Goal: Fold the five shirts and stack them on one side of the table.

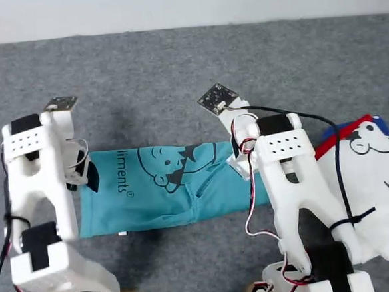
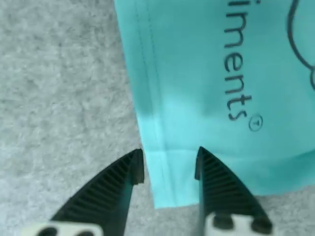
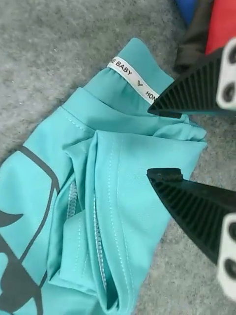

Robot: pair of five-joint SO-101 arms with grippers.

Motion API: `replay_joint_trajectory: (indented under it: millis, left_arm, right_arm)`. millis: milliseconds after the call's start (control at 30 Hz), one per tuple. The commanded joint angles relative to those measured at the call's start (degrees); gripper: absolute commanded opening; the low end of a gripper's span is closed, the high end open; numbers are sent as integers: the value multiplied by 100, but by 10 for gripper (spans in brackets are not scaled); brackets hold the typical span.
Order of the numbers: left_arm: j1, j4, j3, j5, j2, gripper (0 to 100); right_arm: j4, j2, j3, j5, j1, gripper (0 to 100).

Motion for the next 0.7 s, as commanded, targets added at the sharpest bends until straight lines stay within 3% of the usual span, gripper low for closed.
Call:
replay_joint_trajectory:
  millis: [0,333,667]
  left_arm:
    - [35,-62,-321,97,141,181]
    - [44,-422,-286,79,826,181]
    - [53,-932,-321,105,2224,178]
  right_arm:
    - [-13,-48,-26,-44,66,180]
    - [40,-48,-26,-44,75,180]
    - [40,-84,62,-44,75,118]
